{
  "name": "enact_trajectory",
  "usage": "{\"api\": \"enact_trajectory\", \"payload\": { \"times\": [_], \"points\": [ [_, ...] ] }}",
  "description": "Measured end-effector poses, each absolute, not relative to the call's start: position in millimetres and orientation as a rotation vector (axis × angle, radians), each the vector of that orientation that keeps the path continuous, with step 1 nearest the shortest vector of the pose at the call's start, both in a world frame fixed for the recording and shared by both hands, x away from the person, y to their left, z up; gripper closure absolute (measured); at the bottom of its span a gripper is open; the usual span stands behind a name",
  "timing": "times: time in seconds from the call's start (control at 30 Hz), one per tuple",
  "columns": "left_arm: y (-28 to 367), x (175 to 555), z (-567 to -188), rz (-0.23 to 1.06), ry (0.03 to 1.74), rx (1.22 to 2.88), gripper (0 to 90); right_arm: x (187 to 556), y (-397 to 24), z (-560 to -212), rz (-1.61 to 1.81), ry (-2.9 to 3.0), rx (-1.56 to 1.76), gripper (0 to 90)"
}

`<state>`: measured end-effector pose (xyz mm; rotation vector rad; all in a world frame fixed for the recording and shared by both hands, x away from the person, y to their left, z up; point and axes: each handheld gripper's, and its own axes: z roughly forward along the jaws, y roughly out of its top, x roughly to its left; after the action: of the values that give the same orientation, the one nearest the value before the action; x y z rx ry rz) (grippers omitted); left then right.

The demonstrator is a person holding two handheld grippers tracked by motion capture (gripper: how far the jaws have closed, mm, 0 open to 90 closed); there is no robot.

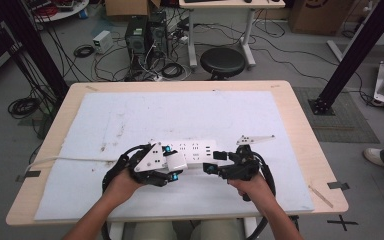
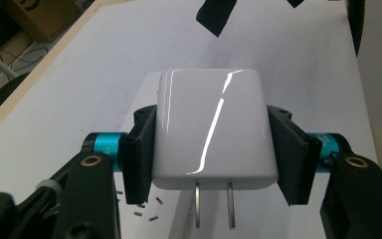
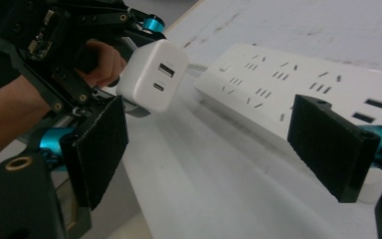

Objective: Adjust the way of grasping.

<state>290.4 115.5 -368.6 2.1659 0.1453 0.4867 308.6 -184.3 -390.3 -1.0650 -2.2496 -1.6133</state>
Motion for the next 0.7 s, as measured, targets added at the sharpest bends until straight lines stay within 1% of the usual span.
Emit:
{"api": "enact_trajectory", "payload": {
  "times": [0.27, 0.7],
  "points": [
    [107, 289, -372, 0.5, 0.074, 2.183, 42.5, 317, -173, -395, -1.576, -2.145, -1.017, 16.5],
    [95, 288, -370, 0.52, 0.015, 2.181, 42.5, 322, -163, -397, -1.497, -2.103, -0.977, 16.5]
  ]
}}
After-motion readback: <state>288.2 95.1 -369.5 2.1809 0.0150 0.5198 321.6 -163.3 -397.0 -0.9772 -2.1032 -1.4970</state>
